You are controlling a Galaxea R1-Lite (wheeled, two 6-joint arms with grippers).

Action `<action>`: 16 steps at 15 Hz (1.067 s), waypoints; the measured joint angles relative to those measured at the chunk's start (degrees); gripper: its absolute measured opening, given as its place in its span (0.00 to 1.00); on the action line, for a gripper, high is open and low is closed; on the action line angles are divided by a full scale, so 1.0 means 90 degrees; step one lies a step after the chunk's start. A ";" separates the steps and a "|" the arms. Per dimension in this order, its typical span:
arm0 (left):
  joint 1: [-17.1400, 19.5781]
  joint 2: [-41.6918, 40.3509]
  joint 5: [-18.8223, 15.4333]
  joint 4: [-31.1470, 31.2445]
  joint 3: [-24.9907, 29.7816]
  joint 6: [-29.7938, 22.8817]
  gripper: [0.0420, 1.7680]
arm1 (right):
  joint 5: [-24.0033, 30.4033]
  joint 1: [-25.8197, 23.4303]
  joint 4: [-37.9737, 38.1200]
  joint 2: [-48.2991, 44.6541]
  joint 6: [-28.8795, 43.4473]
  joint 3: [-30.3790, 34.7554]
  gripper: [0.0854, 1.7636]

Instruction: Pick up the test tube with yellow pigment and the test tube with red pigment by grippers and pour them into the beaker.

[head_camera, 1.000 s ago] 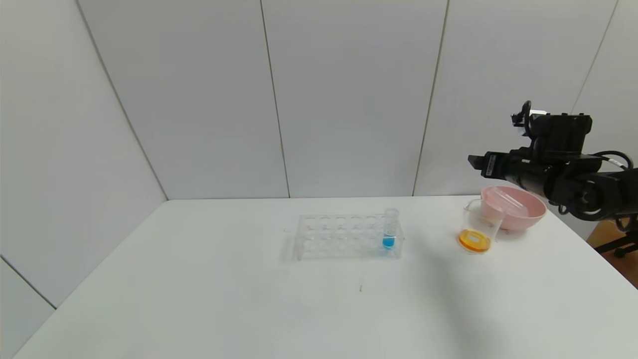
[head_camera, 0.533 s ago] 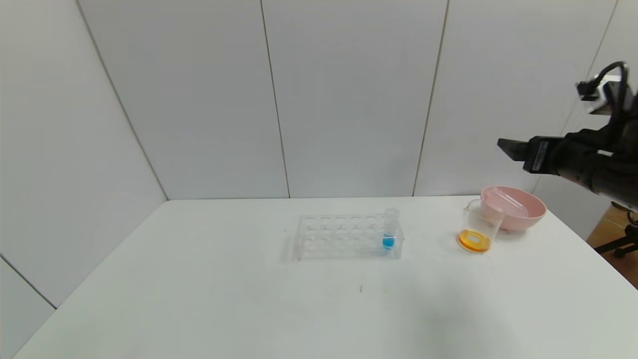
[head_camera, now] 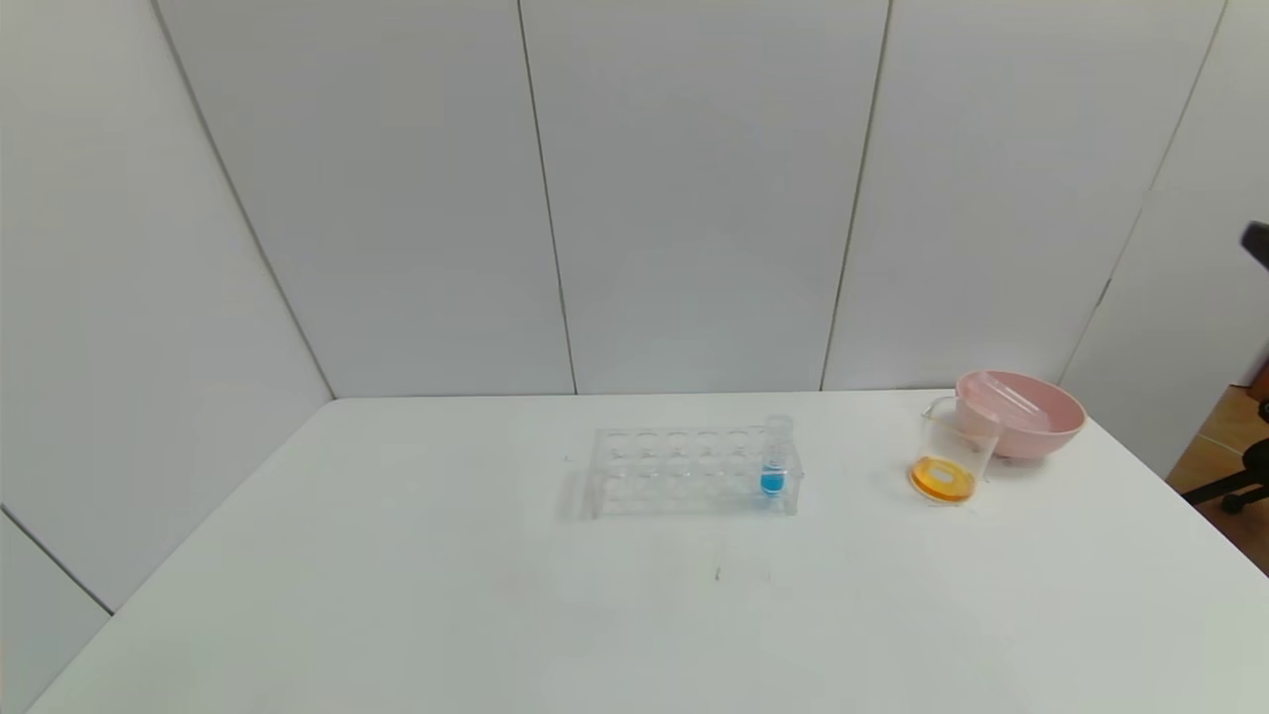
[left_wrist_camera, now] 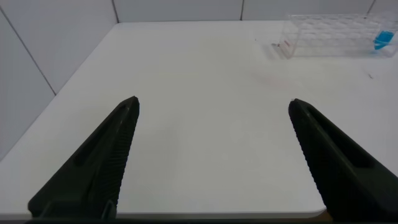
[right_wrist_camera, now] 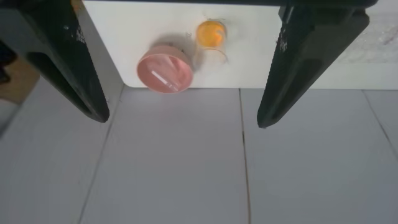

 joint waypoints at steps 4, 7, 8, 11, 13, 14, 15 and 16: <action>0.0000 -0.0003 0.0000 0.0000 0.0000 0.0000 0.97 | -0.0536 -0.0068 0.0034 -0.1479 -0.0645 0.0783 0.96; 0.0000 0.0000 0.0000 -0.0001 0.0000 0.0003 0.97 | -0.0849 -0.0088 0.0286 -0.2368 -0.1033 0.1222 0.96; 0.0000 0.0000 0.0000 -0.0001 0.0000 0.0000 0.97 | -0.0876 -0.0100 0.0456 -0.2681 -0.1123 0.1348 0.96; 0.0000 0.0000 -0.0003 -0.0001 0.0000 0.0000 0.97 | -0.0897 -0.0367 0.0803 -0.3465 -0.1353 0.1513 0.96; 0.0000 0.0000 0.0000 0.0000 0.0000 0.0000 0.97 | -0.0818 -0.0505 0.0913 -0.3878 -0.1360 0.1586 0.96; 0.0000 0.0000 0.0000 -0.0001 0.0000 0.0000 0.97 | -0.0803 -0.0536 0.1016 -0.4099 -0.1357 0.1629 0.96; 0.0000 0.0000 0.0000 -0.0001 0.0000 0.0000 0.97 | -0.0798 -0.0573 0.1101 -0.4273 -0.1363 0.1654 0.96; 0.0000 0.0000 0.0000 -0.0001 0.0000 0.0000 0.97 | -0.0796 -0.0634 0.1238 -0.4481 -0.1384 0.1671 0.96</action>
